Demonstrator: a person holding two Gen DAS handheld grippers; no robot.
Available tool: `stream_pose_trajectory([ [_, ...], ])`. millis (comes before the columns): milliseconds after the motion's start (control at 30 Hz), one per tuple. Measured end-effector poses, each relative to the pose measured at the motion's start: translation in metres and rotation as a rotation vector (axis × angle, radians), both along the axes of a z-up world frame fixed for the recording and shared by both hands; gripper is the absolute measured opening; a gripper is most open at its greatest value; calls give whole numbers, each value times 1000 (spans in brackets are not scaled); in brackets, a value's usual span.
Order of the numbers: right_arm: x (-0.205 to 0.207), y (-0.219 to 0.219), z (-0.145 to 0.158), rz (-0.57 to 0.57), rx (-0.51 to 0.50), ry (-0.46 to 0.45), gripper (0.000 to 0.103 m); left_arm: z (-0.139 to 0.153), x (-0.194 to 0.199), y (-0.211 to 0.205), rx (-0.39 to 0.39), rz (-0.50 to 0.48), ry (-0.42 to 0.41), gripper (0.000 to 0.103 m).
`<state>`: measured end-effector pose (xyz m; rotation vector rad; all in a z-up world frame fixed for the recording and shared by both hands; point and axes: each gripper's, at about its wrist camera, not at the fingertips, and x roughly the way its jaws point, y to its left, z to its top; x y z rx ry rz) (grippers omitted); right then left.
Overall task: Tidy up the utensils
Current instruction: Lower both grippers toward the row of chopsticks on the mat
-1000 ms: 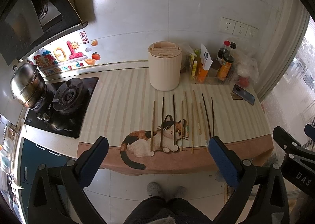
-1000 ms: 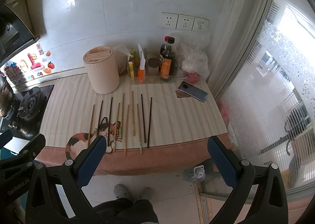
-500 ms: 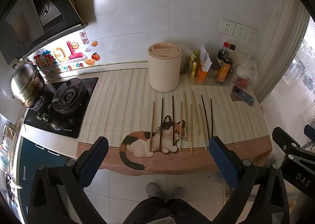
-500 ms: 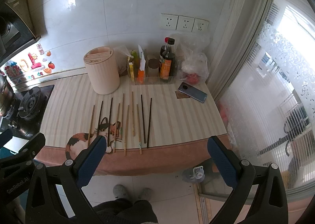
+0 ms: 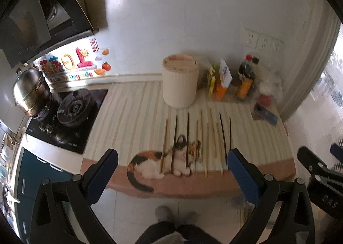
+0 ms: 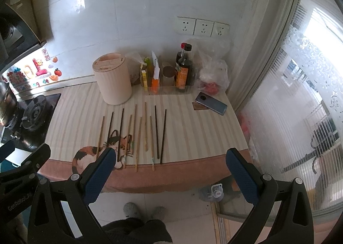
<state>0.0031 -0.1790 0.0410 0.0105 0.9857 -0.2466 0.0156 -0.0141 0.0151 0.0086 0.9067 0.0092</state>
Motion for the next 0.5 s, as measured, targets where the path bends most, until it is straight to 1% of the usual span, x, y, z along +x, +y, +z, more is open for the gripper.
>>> stream_pose_trajectory([
  [67,3,-5,-4,-3,11,-9,103,-5,9,0,26,27,-44,103],
  [133,8,-12,-9,2,36,-51,103,-15,16,2,46,43,-74,103],
  [200,15,-20,-19,5,55,-74,103,-28,27,5,62,66,-86,103],
  [300,35,-30,-43,1,90,-71,103,-54,47,11,89,103,-85,103],
  [333,41,-33,-51,-4,101,-67,103,-65,56,13,98,108,-73,103],
  [400,58,-37,-73,-6,123,-40,103,-89,75,17,118,112,-24,103],
  [467,76,-38,-96,-12,132,-7,99,-116,96,22,127,112,35,103],
  [500,85,-38,-110,-12,135,16,96,-128,100,23,131,108,60,103],
])
